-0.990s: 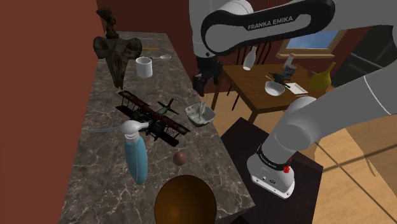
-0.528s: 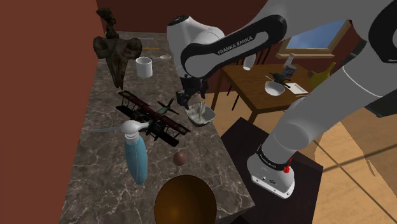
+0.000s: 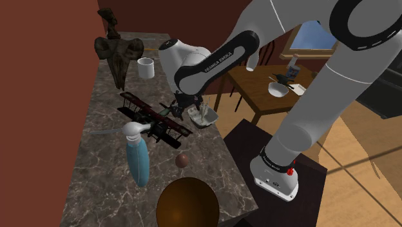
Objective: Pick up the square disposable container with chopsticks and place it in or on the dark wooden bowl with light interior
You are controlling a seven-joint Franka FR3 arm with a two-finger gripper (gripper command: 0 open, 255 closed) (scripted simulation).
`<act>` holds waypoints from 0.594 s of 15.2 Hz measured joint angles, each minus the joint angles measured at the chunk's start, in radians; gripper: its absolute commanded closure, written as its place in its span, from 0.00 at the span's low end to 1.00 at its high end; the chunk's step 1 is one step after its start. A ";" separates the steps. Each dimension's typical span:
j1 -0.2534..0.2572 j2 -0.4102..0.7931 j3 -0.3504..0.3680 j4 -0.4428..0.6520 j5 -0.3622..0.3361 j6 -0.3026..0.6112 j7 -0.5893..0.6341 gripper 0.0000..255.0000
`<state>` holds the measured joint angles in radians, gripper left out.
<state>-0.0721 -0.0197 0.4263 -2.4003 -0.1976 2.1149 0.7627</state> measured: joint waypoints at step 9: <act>-0.006 0.033 -0.005 -0.032 -0.028 0.061 0.020 0.00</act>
<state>-0.0779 0.0136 0.4208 -2.4326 -0.2256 2.1758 0.7830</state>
